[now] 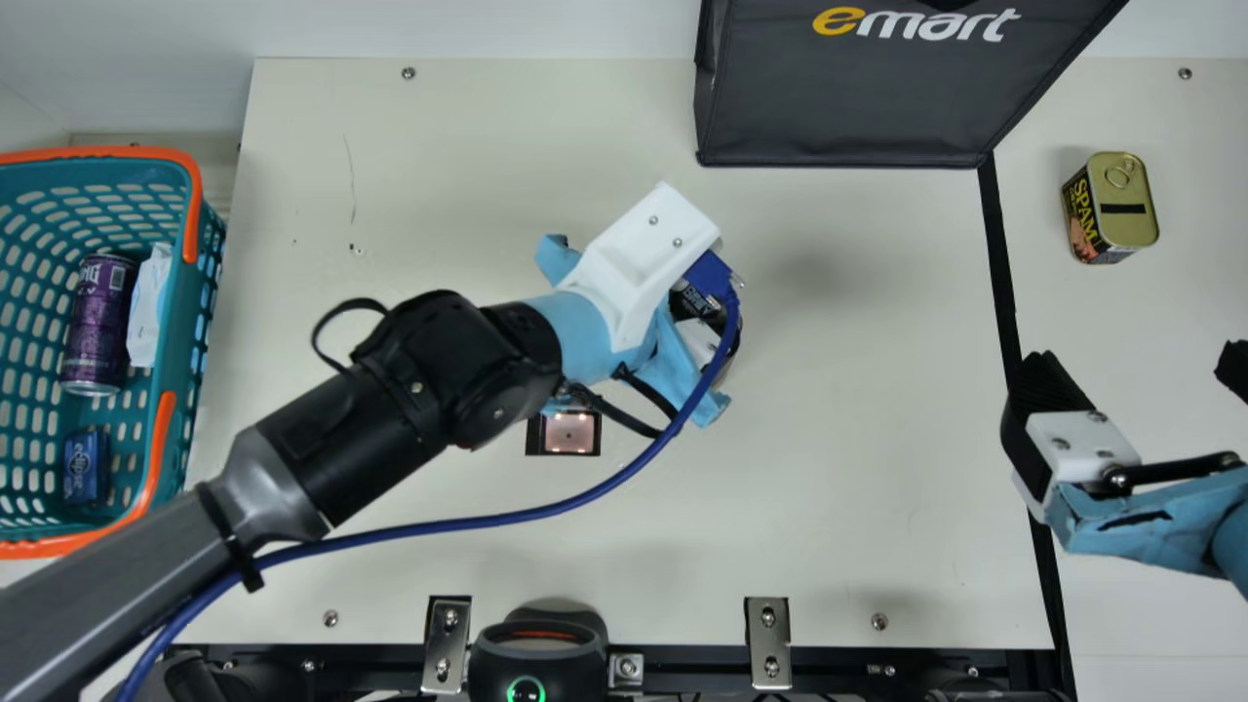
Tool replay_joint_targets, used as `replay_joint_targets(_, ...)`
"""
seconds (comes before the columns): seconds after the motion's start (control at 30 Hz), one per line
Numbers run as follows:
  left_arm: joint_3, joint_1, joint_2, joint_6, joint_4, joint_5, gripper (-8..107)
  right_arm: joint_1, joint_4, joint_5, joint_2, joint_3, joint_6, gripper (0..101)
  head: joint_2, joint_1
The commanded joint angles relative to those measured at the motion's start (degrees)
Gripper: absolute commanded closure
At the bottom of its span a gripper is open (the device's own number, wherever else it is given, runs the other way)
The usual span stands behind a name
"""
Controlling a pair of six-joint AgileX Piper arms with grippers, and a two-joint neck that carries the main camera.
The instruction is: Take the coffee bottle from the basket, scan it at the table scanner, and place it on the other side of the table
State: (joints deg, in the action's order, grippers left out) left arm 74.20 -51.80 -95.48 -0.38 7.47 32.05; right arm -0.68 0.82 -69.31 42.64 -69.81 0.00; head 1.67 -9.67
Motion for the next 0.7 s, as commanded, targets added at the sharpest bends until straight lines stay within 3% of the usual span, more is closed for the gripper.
replay_joint_targets(0.0, 0.3, -0.5, -0.3, -2.9, -1.8, 0.2, 70, 0.0, 0.0, 0.0, 0.0, 0.0, 0.0, 6, -0.1, 1.7)
replay_joint_targets(0.6, 1.1, -1.6, 0.8, -18.8, -10.3, 1.6, 10, 0.0, 0.0, 0.0, 0.0, 0.0, 0.0, 6, -0.1, 1.7)
replay_joint_targets(0.67, 0.5, -1.0, 2.3, -21.5, -10.9, 1.4, 9, 0.0, 0.0, 0.0, 0.0, 0.0, 0.0, 6, -0.1, 1.7)
